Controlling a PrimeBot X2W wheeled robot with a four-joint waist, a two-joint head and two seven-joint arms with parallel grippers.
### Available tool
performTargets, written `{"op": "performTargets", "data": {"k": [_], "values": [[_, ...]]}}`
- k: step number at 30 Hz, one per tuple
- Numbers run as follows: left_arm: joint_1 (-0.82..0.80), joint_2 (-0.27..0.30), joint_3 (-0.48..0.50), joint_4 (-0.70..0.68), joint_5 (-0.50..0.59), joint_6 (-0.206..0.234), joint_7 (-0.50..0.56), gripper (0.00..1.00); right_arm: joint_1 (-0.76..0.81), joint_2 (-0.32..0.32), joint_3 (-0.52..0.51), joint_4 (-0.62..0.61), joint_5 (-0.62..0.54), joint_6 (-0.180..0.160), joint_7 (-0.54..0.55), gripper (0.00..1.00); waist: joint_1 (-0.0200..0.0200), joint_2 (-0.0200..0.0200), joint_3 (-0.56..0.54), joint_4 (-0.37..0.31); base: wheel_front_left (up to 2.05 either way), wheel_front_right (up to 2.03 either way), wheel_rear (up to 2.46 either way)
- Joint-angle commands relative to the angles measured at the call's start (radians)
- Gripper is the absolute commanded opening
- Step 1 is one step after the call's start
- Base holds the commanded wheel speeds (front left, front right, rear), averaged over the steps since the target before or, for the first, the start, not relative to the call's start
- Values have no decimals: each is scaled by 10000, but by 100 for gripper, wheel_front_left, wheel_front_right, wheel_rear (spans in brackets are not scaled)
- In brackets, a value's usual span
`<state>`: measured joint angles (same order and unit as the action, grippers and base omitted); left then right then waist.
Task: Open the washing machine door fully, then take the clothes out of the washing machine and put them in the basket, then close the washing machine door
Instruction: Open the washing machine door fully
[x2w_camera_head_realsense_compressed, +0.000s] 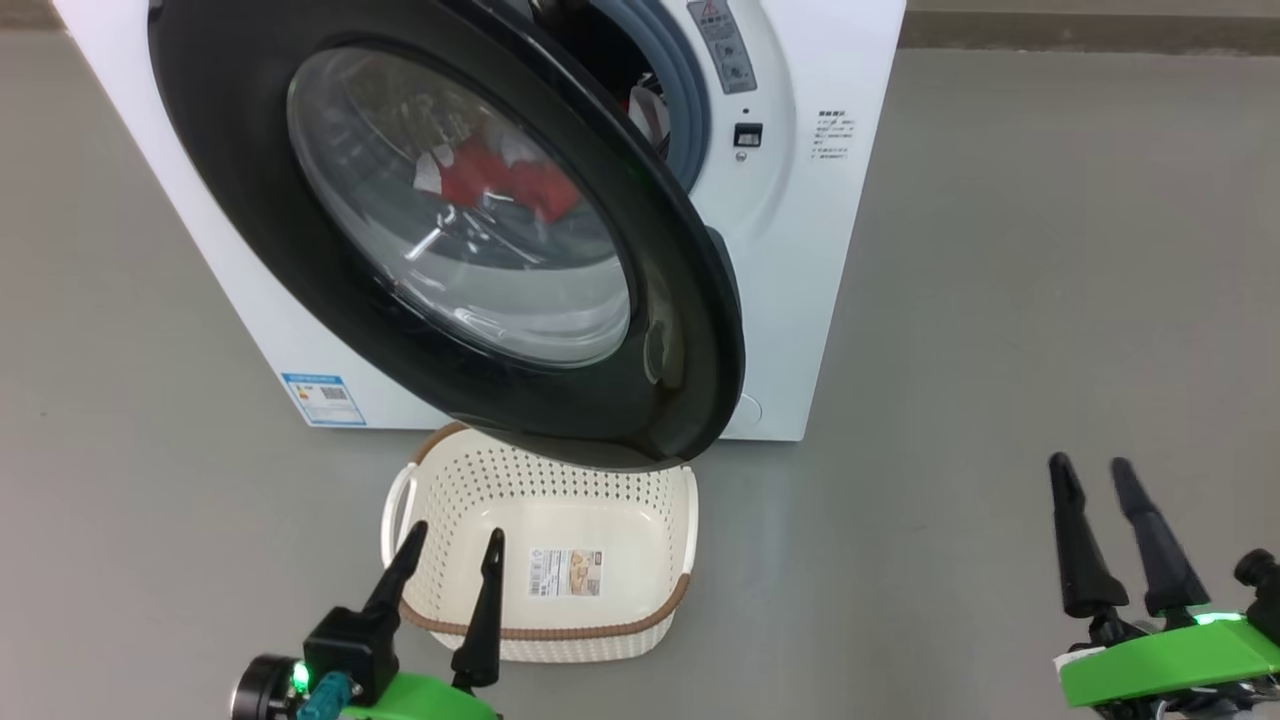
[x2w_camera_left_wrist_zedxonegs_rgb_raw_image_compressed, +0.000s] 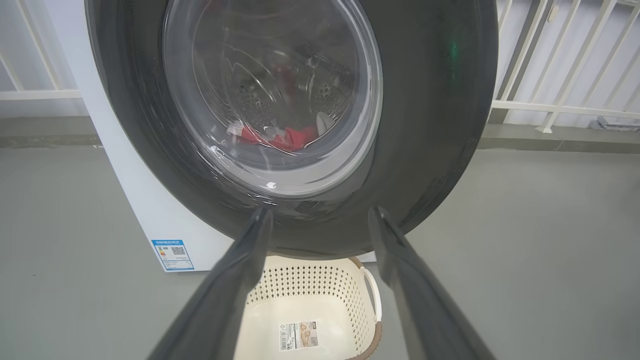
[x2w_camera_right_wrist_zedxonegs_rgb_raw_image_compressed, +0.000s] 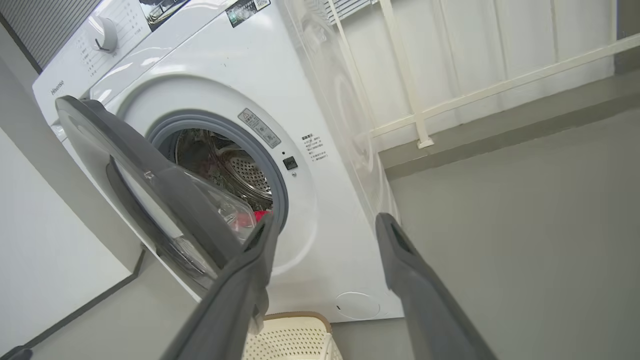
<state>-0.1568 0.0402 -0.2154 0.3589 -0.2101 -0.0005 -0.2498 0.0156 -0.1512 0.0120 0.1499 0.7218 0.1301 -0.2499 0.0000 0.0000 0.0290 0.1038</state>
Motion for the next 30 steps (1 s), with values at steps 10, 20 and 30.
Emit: {"op": "performTargets", "data": {"k": [10,20,30], "values": [[240,137,468,-245,152,-94,-120,100,573,801,-952,-305,-3788,6,-116,100,0,0,-263,-64,0,0,0],[388,129,458,-274,164,-99,-120,100,761,975,-792,518,-4498,6,-117,100,0,0,-317,-75,0,0,0],[413,123,429,-263,194,-82,-120,100,736,1005,-755,891,-4619,6,-118,100,0,0,-294,-78,0,0,0]]}}
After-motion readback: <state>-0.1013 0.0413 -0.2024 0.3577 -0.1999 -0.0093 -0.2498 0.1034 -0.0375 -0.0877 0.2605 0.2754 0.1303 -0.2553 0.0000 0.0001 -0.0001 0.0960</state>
